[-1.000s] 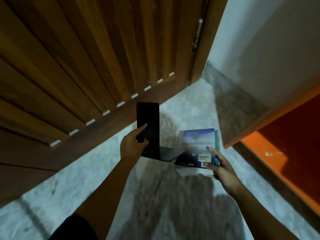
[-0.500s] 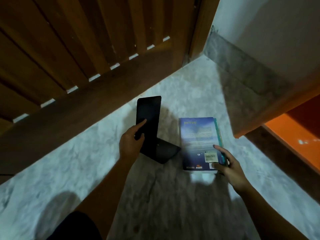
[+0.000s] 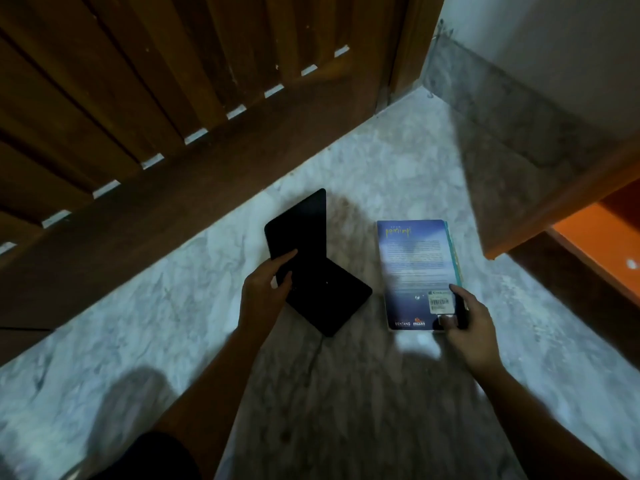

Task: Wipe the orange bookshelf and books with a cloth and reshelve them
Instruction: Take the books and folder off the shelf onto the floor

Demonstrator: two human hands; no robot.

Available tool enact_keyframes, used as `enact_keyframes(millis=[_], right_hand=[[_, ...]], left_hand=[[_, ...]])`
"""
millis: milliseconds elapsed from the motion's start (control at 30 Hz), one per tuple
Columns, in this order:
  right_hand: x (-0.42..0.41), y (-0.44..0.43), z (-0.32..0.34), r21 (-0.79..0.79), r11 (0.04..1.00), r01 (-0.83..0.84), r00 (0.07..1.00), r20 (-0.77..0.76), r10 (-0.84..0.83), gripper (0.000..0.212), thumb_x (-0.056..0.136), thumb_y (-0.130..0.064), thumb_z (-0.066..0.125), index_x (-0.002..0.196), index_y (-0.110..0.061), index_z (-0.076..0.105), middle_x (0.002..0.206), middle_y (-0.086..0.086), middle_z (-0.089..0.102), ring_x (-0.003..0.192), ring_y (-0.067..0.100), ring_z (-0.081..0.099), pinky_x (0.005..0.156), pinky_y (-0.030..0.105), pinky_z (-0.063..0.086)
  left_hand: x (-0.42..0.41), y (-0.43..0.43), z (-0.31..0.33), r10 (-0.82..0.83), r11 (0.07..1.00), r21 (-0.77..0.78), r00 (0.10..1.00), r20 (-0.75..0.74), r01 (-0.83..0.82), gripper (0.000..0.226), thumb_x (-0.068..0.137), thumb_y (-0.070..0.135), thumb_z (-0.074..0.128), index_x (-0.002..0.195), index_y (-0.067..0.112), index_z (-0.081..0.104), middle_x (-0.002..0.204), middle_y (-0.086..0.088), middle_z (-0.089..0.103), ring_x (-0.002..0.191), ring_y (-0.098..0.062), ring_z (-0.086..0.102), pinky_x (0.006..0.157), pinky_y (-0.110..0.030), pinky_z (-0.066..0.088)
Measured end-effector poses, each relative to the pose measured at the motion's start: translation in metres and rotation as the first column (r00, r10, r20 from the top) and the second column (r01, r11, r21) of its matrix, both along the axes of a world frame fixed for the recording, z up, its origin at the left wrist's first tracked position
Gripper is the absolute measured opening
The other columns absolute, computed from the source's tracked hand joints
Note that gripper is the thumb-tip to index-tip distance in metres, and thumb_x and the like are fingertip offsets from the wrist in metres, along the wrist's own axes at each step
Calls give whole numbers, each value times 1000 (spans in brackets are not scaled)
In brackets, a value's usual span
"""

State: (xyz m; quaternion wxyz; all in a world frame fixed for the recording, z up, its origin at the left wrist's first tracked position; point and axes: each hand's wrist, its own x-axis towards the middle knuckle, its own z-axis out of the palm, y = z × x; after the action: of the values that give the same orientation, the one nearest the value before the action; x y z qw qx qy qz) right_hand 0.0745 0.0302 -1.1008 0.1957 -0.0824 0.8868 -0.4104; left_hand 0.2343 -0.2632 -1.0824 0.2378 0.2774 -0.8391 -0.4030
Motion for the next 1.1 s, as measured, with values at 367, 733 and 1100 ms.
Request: enact_keyframes(millis=[367,733,1100], right_hand=[[16,-19,12,117,992,51,999,-18,-49,68,62,-23,54,128,-6,55,126,27,46,115,41,47,102,41,39],[23,-21,120,191,982,-18,995,104,-2,36,86,-8,60,122,-3,58,119,28,53,114,40,49,89,29,36],[39,52,442,65,974,218,975,24,-220,46,89,0,56,133,-6,48,135,17,49,122,33,49,99,37,38]], left_hand=[[18,11,1,26,996,80,996,82,-32,36,83,2,68,118,9,63,119,-10,62,111,-18,56,92,-1,36],[38,23,102,3,990,137,960,281,-43,32,84,5,67,115,7,63,127,-14,57,120,-26,53,102,-28,38],[-38,65,413,-228,973,56,912,340,222,33,89,22,62,119,7,60,126,-13,58,120,-27,53,101,-24,35]])
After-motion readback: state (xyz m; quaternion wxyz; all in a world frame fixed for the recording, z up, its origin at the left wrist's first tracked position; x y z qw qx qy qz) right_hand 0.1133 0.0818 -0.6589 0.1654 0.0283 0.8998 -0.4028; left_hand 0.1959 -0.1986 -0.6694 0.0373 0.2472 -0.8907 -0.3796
